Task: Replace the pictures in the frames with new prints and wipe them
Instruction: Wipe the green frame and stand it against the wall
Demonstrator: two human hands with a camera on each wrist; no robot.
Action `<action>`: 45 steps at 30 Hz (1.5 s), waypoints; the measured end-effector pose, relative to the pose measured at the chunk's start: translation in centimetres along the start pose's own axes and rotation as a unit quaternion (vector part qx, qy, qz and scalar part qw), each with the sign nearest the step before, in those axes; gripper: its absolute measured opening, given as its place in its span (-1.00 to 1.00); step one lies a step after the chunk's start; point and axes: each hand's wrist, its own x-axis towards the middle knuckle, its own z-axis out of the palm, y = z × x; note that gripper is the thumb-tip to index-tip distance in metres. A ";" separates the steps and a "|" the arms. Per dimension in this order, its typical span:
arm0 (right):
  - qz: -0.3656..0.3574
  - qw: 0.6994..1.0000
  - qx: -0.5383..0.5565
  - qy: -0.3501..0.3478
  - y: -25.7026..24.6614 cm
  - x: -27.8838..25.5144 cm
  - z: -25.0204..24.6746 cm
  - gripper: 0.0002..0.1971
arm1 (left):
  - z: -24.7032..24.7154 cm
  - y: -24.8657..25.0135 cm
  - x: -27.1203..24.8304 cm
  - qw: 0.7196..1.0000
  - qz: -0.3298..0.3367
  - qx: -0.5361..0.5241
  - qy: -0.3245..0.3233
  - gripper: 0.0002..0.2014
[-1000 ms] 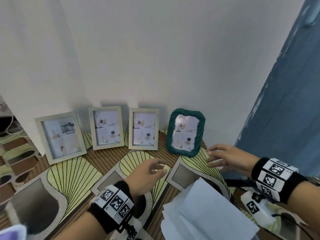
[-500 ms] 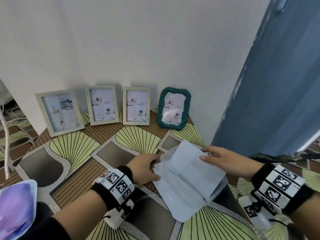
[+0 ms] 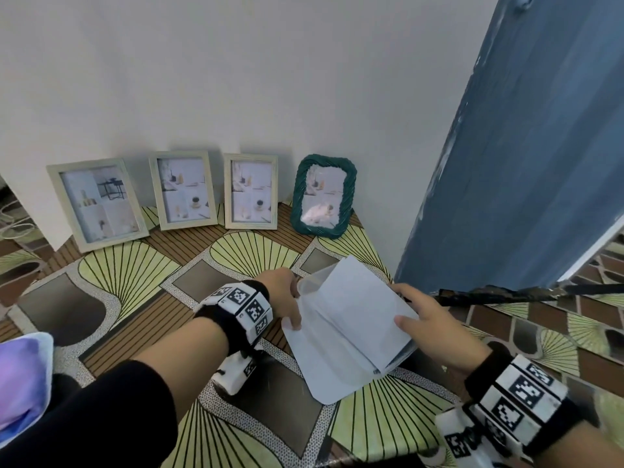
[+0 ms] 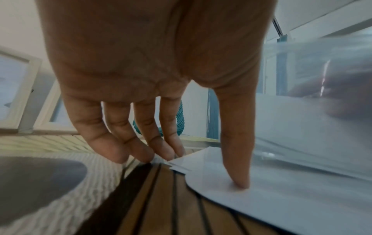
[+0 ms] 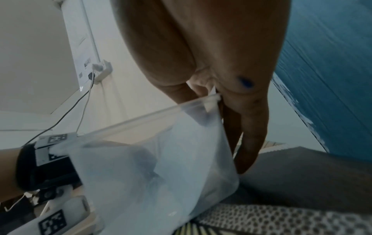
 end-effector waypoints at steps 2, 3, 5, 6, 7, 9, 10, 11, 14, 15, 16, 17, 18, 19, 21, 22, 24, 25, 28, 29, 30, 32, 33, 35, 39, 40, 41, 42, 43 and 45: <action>-0.001 0.999 0.039 0.026 0.5 -0.2 0.4 -0.48 | -0.3 0.3 0.3 1.000 -0.007 0.011 -0.013 -0.57; 0.001 0.997 0.060 0.039 0.8 -0.3 0.5 -0.47 | -0.4 0.4 0.4 1.000 -0.009 0.017 -0.020 -0.55; 0.012 0.993 0.092 0.071 1.1 -0.6 0.7 -0.47 | -0.6 0.5 0.7 0.999 -0.012 0.025 -0.034 -0.48; 0.017 0.990 0.109 0.087 1.3 -0.7 0.7 -0.49 | -0.6 0.6 0.7 0.999 -0.011 0.029 -0.038 -0.46; 0.019 0.986 0.129 0.102 1.4 -0.8 0.6 -0.50 | -0.7 0.6 0.7 0.999 -0.009 0.033 -0.039 -0.45; 0.023 0.977 0.167 0.127 1.8 -1.2 0.4 -0.50 | -0.8 0.6 0.8 0.999 -0.007 0.032 -0.040 -0.43; 0.024 0.972 0.187 0.137 1.9 -1.3 0.3 -0.51 | -0.8 0.6 0.8 0.999 -0.007 0.030 -0.040 -0.42; 0.025 0.967 0.208 0.144 2.1 -1.5 0.2 -0.51 | -0.9 0.5 0.8 0.999 -0.007 0.030 -0.041 -0.42; 0.031 0.951 0.264 0.157 2.7 -1.7 -0.2 -0.56 | -0.9 0.6 0.7 0.998 -0.006 0.025 -0.050 -0.43; 0.033 0.946 0.280 0.159 2.9 -1.7 -0.3 -0.57 | -0.9 0.6 0.7 0.998 -0.005 0.023 -0.052 -0.43; 0.035 0.942 0.293 0.160 3.0 -1.7 -0.4 -0.58 | -0.9 0.7 0.6 0.998 -0.005 0.021 -0.051 -0.43; 0.035 0.938 0.307 0.160 3.1 -1.8 -0.5 -0.59 | -0.9 0.7 0.6 0.999 -0.006 0.018 -0.048 -0.43; 0.035 0.933 0.320 0.160 3.2 -1.8 -0.6 -0.60 | -0.8 0.7 0.5 0.999 -0.006 0.015 -0.044 -0.44; 0.035 0.928 0.335 0.160 3.3 -1.9 -0.8 -0.60 | -0.8 0.7 0.4 0.999 -0.007 0.012 -0.041 -0.45; 0.038 0.916 0.364 0.163 3.4 -2.1 -0.9 -0.61 | -0.8 0.7 0.3 0.999 -0.008 0.006 -0.037 -0.47; 0.040 0.911 0.376 0.163 3.4 -2.1 -1.0 -0.61 | -0.7 0.7 0.2 0.999 -0.006 0.005 -0.035 -0.46; 0.045 0.904 0.395 0.159 3.3 -2.3 -1.1 -0.61 | -0.6 0.7 0.0 1.000 0.000 0.002 -0.024 -0.42; 0.048 0.902 0.399 0.156 3.3 -2.3 -1.1 -0.60 | -0.4 0.6 -0.1 1.000 0.004 -0.001 -0.016 -0.40; 0.052 0.907 0.389 0.151 3.2 -2.4 -1.1 -0.61 | 0.4 0.0 -0.6 0.999 0.026 -0.020 0.013 -0.41; 0.053 0.911 0.382 0.149 3.1 -2.4 -1.1 -0.61 | 0.6 -0.4 -0.9 0.999 0.038 -0.030 0.021 -0.41; 0.053 0.915 0.373 0.146 3.1 -2.3 -0.9 -0.61 | 0.7 -0.9 -1.3 0.997 0.049 -0.042 0.029 -0.41; 0.052 0.924 0.351 0.140 2.8 -2.1 -0.6 -0.62 | 0.7 -2.3 -2.3 0.994 0.061 -0.073 0.047 -0.42; 0.051 0.930 0.338 0.137 2.6 -2.0 -0.3 -0.62 | 0.7 -3.2 -2.9 0.992 0.066 -0.086 0.059 -0.46; 0.046 0.943 0.305 0.129 2.2 -1.6 0.2 -0.61 | 0.5 -4.9 -4.3 0.988 0.072 -0.100 0.094 -0.53; 0.035 0.975 0.195 0.098 1.0 -1.0 1.3 -0.57 | 0.0 -7.7 -8.0 0.970 0.083 -0.142 0.177 -0.58; 0.031 0.982 0.168 0.084 0.7 -0.9 1.5 -0.56 | -0.1 -8.2 -9.0 0.964 0.089 -0.168 0.187 -0.57; 0.025 0.987 0.141 0.068 0.3 -0.7 1.7 -0.56 | -0.3 -8.6 -9.9 0.957 0.096 -0.190 0.198 -0.55; 0.020 0.993 0.107 0.054 0.0 -0.6 2.0 -0.56 | -0.4 -9.0 -10.8 0.950 0.102 -0.207 0.209 -0.53; 0.012 0.997 0.064 0.043 -0.3 -0.5 2.2 -0.56 | -0.5 -9.4 -11.6 0.944 0.108 -0.222 0.219 -0.50; -0.005 0.999 -0.032 0.031 -0.9 -0.2 2.5 -0.57 | -0.8 -10.2 -12.9 0.930 0.124 -0.249 0.239 -0.49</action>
